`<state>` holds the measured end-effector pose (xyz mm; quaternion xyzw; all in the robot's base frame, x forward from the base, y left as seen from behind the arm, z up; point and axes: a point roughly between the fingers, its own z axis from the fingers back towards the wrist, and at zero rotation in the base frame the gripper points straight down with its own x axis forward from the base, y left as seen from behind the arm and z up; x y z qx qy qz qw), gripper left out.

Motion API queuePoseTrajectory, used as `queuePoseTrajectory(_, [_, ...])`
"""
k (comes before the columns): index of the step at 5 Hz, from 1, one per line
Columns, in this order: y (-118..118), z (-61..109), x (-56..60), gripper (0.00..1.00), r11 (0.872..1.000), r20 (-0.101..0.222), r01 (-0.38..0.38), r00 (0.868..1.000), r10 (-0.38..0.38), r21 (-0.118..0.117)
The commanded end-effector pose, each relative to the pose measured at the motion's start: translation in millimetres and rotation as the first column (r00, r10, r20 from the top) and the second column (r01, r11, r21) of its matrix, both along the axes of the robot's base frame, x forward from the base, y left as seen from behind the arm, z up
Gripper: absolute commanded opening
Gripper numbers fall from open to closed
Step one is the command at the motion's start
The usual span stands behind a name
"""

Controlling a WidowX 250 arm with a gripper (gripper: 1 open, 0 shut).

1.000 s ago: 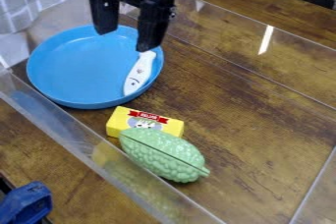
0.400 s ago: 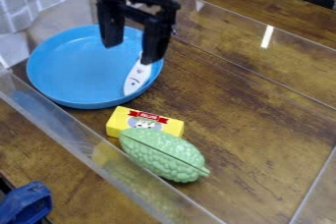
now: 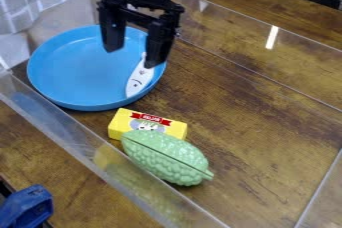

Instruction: Put the yellow brick in the blue tray

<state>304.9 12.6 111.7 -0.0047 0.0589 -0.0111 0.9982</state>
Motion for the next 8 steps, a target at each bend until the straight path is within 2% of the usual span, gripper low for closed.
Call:
queuePoseTrajectory(1, [7,45.8,4.0,1.00,0.999,0.120,-0.049,0.992,0.049,0.000])
queuePoseTrajectory(2, [7,47.2,3.3,1.00,0.998,0.121,-0.060,0.991,0.061,-0.006])
queuePoseTrajectory(3, [6,37.6,-2.3,1.00,0.996,0.110,-0.087,0.990,0.088,-0.016])
queuePoseTrajectory(4, [5,27.1,-7.9,1.00,0.994,0.105,-0.109,0.988,0.110,-0.016])
queuePoseTrajectory(6, [-1,30.2,13.0,1.00,0.998,0.108,-0.057,0.992,0.058,-0.008])
queuePoseTrajectory(7, [-6,20.7,19.2,1.00,1.000,0.096,-0.019,0.995,0.019,0.000])
queuePoseTrajectory(8, [-11,14.9,22.4,0.00,1.000,0.096,0.008,0.995,-0.007,-0.003])
